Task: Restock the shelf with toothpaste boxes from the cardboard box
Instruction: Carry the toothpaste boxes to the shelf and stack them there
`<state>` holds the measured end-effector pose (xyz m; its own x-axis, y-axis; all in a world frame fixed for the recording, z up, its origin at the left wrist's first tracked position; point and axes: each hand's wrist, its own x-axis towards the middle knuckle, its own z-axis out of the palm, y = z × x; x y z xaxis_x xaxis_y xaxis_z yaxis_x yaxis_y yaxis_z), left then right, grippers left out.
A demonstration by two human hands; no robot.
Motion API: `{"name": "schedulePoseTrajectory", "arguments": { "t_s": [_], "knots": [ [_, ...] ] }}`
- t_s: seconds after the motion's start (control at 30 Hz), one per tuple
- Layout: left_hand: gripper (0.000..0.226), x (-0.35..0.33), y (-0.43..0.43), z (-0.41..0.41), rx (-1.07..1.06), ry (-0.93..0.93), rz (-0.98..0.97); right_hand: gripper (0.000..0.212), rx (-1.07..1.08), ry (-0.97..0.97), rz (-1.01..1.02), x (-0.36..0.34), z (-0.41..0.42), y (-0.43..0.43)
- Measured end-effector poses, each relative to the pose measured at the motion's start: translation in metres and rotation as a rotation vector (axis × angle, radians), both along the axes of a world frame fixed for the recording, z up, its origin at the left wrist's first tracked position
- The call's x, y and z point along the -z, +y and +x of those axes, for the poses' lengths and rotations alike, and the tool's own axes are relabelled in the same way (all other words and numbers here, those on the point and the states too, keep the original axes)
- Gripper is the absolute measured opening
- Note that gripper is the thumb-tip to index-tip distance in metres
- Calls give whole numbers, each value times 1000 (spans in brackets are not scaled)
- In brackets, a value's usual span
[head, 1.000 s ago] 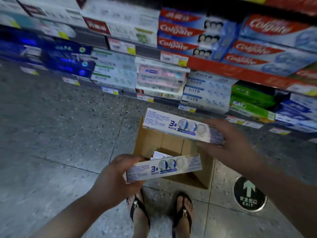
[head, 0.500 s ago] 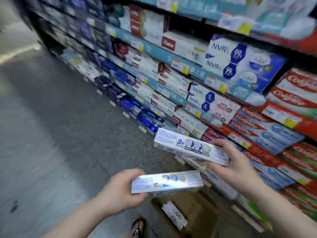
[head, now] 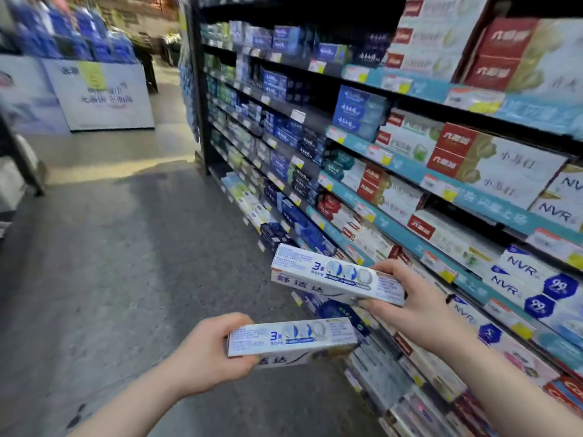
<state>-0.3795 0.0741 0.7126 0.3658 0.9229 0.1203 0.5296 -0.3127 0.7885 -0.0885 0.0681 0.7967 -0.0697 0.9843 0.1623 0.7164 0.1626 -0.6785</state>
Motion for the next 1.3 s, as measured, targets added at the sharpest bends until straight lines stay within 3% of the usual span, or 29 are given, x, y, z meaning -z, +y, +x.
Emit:
{"name": "schedulePoseTrajectory", "arguments": {
  "t_s": [0.3,0.43,0.73,1.3],
  "knots": [
    [17,-55,131,-164,-78,10,14,34,-62,82,23,-39,-154,150],
    [23,-57,181,-203,-98,-36,-14,36,-85,20,20,-47,-189,207],
    [35,-50,325,-249,-111,-18,2,46,-69,-15,84,-42,-229,369],
    [40,-107,646,-302,-314,-36,31,36,-191,71,116,-95,-293,717]
  ]
}}
